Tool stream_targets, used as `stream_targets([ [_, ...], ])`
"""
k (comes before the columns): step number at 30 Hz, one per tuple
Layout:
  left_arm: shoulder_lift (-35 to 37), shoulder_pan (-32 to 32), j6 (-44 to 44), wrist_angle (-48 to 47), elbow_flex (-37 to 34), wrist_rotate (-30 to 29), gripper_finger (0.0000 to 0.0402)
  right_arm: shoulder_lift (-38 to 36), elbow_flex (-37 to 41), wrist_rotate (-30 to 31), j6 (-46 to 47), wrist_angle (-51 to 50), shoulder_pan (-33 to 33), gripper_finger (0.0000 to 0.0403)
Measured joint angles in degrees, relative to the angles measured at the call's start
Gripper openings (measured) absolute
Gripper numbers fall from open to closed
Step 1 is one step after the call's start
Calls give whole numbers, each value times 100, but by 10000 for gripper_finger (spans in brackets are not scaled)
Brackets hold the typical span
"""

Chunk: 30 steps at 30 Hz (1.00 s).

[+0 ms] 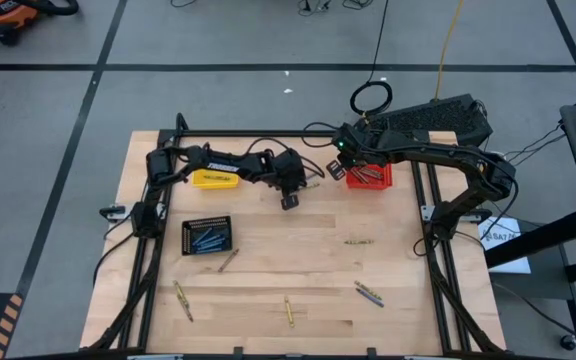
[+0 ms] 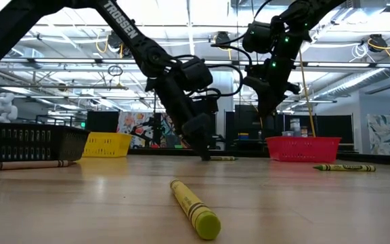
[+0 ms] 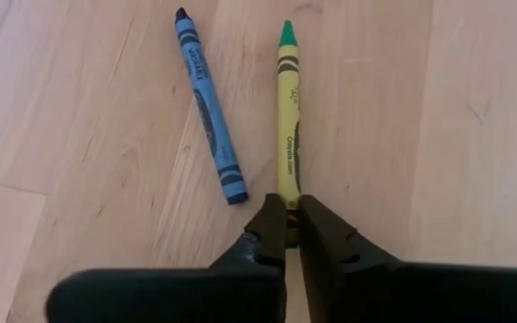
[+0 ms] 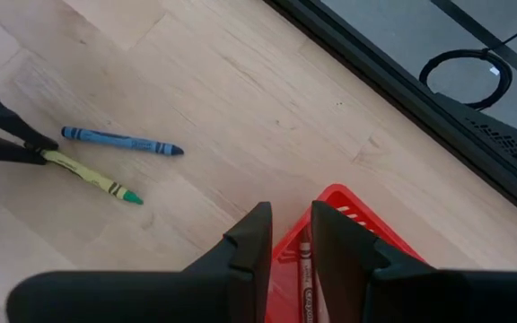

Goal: Sort crayons
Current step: Put the green crayon into the yellow bin

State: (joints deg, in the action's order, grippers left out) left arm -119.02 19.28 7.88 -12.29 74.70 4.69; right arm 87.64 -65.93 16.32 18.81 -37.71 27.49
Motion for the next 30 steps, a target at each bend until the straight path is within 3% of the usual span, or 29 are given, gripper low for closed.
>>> stream_targets([
  [25,220,-297,358,-401,-17,264,2,2,0,12,-153,-2,0,68],
  [30,421,-297,495,-617,-22,260,4,3,0,333,-72,13,6,68],
])
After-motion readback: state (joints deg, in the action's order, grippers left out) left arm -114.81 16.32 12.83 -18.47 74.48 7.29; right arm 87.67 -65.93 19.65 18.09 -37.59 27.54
